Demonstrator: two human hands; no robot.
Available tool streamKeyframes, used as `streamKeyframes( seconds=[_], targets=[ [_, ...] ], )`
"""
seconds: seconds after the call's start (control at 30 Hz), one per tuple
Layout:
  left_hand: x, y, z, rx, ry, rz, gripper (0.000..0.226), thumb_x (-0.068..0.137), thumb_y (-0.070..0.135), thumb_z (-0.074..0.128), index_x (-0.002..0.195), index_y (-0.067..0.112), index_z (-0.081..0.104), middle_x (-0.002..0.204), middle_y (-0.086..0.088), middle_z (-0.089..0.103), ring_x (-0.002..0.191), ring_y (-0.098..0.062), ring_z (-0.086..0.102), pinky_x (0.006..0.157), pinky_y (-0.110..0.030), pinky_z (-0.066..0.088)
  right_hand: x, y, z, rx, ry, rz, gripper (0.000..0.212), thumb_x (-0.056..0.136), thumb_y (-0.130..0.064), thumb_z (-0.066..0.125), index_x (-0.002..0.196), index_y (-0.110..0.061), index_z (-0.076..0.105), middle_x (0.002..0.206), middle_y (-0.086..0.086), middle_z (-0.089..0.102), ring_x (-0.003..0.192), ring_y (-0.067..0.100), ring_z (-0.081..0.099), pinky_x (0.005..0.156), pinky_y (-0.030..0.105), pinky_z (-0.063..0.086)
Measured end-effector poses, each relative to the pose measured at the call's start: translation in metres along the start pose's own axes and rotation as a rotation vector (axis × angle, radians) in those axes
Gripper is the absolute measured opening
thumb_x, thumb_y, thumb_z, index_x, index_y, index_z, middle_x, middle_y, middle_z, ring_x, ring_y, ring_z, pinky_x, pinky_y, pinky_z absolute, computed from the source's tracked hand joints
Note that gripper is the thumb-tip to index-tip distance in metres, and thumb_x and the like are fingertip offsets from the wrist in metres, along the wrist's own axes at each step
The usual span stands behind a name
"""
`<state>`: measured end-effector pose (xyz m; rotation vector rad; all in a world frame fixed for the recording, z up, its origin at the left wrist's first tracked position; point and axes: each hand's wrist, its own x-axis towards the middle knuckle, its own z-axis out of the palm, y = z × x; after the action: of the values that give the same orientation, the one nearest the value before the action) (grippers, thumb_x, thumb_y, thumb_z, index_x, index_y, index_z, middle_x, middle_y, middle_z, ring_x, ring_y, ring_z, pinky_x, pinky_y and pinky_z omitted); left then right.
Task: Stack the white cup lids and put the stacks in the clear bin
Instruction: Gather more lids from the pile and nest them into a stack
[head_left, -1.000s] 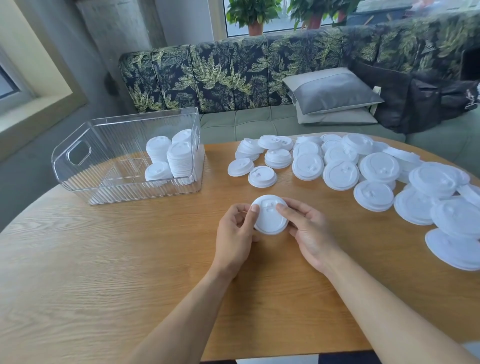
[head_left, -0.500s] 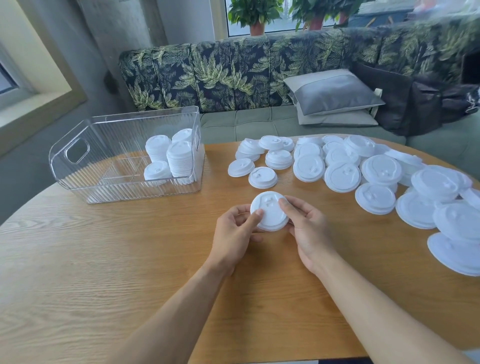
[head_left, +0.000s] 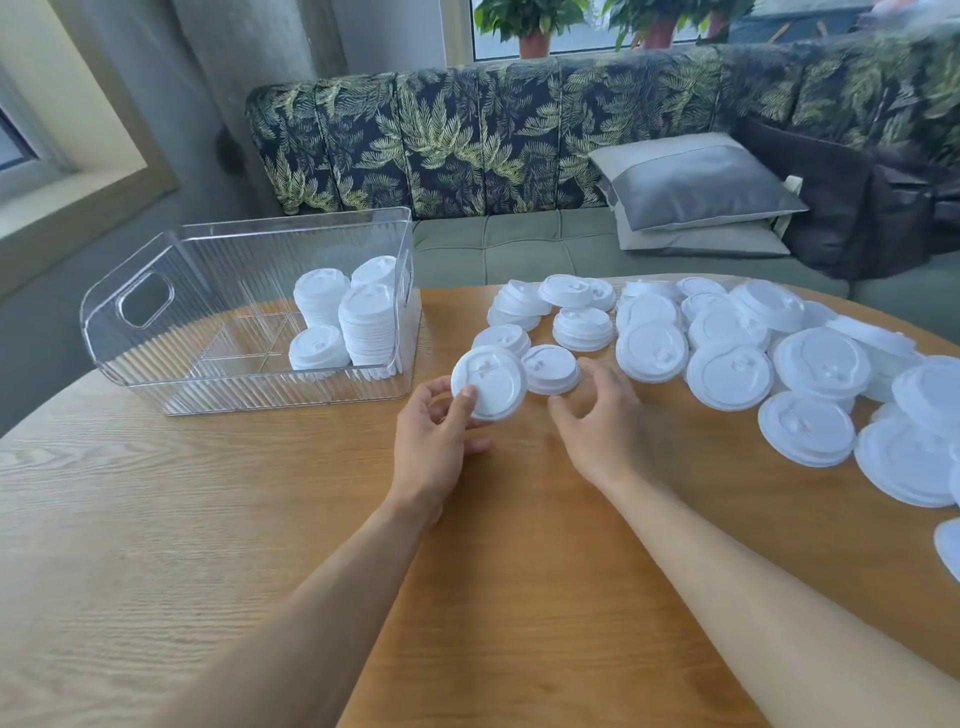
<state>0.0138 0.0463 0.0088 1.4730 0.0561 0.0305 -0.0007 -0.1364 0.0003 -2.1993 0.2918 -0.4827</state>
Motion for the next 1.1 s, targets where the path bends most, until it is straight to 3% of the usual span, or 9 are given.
streamKeyframes(
  seconds=[0.1,0.3,0.47,0.57,0.73,0.83,0.93,1.03,1.1],
  targets=[
    [0.005,-0.005,0.001,0.001,0.017,0.010,0.023,0.102,0.025,0.067,0.120,0.012,0.062,0.090,0.005,0.079,0.084,-0.020,0.078,0.058,-0.032,0.062,0.016,0.000,0.011,-0.139,-0.043,-0.060,0.059,0.094,-0.044,0.068,0.144,-0.019,0.050,0.146,-0.003,0.052,0.134,0.021,0.049,0.104,0.036,0.046],
    [0.006,-0.010,0.000,-0.007,0.039,0.023,0.018,0.101,0.024,0.068,0.114,0.012,0.064,0.089,0.000,0.079,0.081,-0.027,0.079,0.054,-0.032,0.061,0.040,-0.003,0.025,-0.233,-0.108,-0.073,0.078,0.094,-0.050,0.067,0.157,-0.015,0.037,0.156,0.005,0.047,0.144,0.027,0.042,0.117,0.046,0.037],
    [0.004,-0.011,-0.001,0.002,0.045,0.034,0.022,0.099,0.026,0.070,0.113,0.010,0.066,0.089,-0.002,0.078,0.077,-0.025,0.079,0.055,-0.032,0.061,0.036,-0.001,0.023,-0.140,-0.064,-0.044,0.076,0.086,-0.048,0.074,0.151,-0.019,0.047,0.144,0.006,0.051,0.137,0.029,0.043,0.113,0.046,0.040],
    [-0.001,-0.010,-0.001,0.010,0.052,0.050,0.022,0.099,0.025,0.069,0.113,0.009,0.066,0.085,0.003,0.078,0.073,-0.023,0.078,0.055,-0.032,0.060,0.023,0.000,0.018,-0.105,-0.010,-0.035,0.080,0.082,-0.046,0.077,0.149,-0.014,0.047,0.134,0.009,0.045,0.131,0.029,0.040,0.111,0.037,0.035],
    [-0.018,-0.005,-0.002,0.005,0.040,0.033,0.016,0.102,0.021,0.064,0.112,0.008,0.066,0.081,0.000,0.077,0.069,-0.025,0.078,0.055,-0.028,0.059,-0.008,0.003,0.004,-0.032,0.020,-0.035,0.073,0.079,-0.053,0.080,0.135,-0.012,0.057,0.122,0.000,0.038,0.125,0.024,0.043,0.109,0.031,0.036],
    [-0.036,-0.005,-0.001,-0.043,-0.021,-0.018,0.017,0.104,0.020,0.061,0.113,0.006,0.062,0.083,-0.012,0.076,0.071,-0.032,0.078,0.054,-0.026,0.057,-0.027,0.007,-0.007,0.076,0.042,-0.008,0.061,0.078,-0.052,0.084,0.123,-0.021,0.057,0.119,-0.006,0.052,0.114,0.016,0.052,0.096,0.026,0.041],
    [-0.054,-0.005,-0.001,-0.091,-0.085,-0.066,0.020,0.104,0.022,0.061,0.116,0.005,0.059,0.080,-0.009,0.076,0.072,-0.032,0.078,0.055,-0.026,0.056,-0.045,0.004,-0.020,0.271,0.048,0.082,0.066,0.070,-0.060,0.086,0.120,-0.031,0.053,0.112,-0.019,0.060,0.103,0.001,0.059,0.083,0.022,0.047],
    [-0.073,-0.002,0.000,-0.121,-0.157,-0.131,0.028,0.104,0.027,0.062,0.121,0.005,0.057,0.078,-0.007,0.077,0.076,-0.030,0.078,0.059,-0.026,0.057,-0.058,0.000,-0.034,0.366,0.037,0.200,0.080,0.065,-0.067,0.086,0.128,-0.027,0.057,0.115,-0.015,0.064,0.103,0.002,0.062,0.085,0.023,0.049],
    [-0.086,0.000,0.001,-0.154,-0.202,-0.155,0.029,0.102,0.031,0.064,0.118,0.006,0.059,0.086,-0.006,0.077,0.080,-0.032,0.078,0.059,-0.027,0.057,-0.067,-0.001,-0.044,0.452,-0.010,0.266,0.076,0.058,-0.074,0.083,0.114,-0.026,0.067,0.105,-0.010,0.072,0.095,0.007,0.067,0.081,0.027,0.052]
  ],
)
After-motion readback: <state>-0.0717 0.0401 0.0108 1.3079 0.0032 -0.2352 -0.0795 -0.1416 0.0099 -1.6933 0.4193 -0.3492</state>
